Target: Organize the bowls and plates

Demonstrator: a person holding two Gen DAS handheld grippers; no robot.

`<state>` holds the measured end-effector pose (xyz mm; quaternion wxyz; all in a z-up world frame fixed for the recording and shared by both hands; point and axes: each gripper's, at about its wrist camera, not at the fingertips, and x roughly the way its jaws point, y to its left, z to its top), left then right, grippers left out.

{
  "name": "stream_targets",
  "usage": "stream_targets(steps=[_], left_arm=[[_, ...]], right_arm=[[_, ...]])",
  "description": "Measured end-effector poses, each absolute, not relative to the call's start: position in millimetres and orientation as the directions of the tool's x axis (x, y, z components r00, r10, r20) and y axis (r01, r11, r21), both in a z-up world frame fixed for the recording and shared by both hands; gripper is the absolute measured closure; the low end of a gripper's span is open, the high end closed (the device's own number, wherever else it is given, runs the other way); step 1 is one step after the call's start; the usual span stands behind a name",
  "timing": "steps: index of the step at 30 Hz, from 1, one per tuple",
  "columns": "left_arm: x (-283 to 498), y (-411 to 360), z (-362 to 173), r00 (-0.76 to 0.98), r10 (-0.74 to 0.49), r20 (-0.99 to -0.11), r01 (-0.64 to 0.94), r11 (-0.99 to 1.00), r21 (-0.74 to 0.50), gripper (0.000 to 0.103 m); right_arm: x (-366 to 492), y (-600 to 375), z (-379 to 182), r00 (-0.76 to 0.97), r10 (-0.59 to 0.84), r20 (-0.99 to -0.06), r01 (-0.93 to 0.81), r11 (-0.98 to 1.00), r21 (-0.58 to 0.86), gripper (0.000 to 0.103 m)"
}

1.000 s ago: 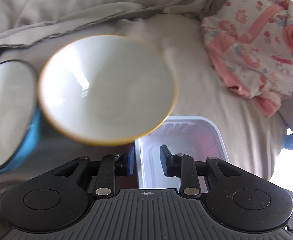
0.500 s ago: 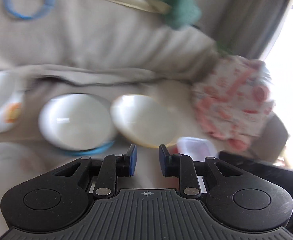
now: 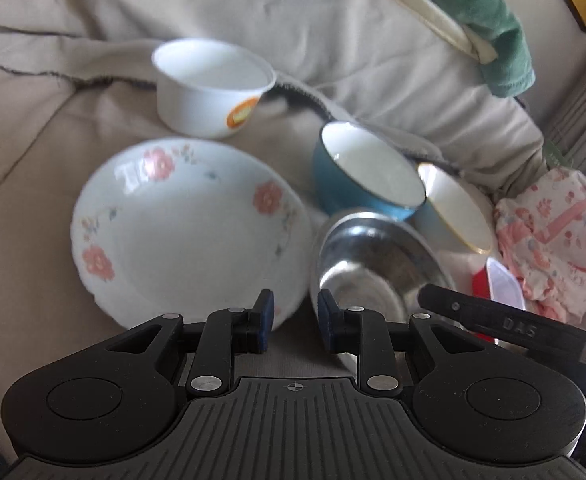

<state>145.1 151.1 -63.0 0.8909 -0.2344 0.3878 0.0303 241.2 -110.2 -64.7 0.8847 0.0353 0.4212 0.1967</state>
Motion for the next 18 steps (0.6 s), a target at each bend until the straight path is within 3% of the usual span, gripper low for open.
stream_targets(steps=[9, 12, 18], left_arm=[[169.2, 132.0, -80.5, 0.683, -0.175, -0.709, -0.186, 0.897, -0.400, 0.079], [172.8, 122.5, -83.4, 0.658, -0.174, -0.733, -0.170, 0.913, -0.370, 0.081], [165.4, 116.5, -87.5, 0.623, -0.288, -0.727, -0.138, 0.875, -0.464, 0.078]], right_arm=[[257.8, -137.4, -112.2, 0.386, 0.438, -0.812, -0.242, 0.898, 0.369, 0.000], [248.8, -147.9, -116.8, 0.404, 0.484, -0.776, -0.299, 0.872, 0.388, 0.000], [231.6, -154.5, -122.3, 0.457, 0.499, -0.737, -0.343, 0.863, 0.371, 0.000]])
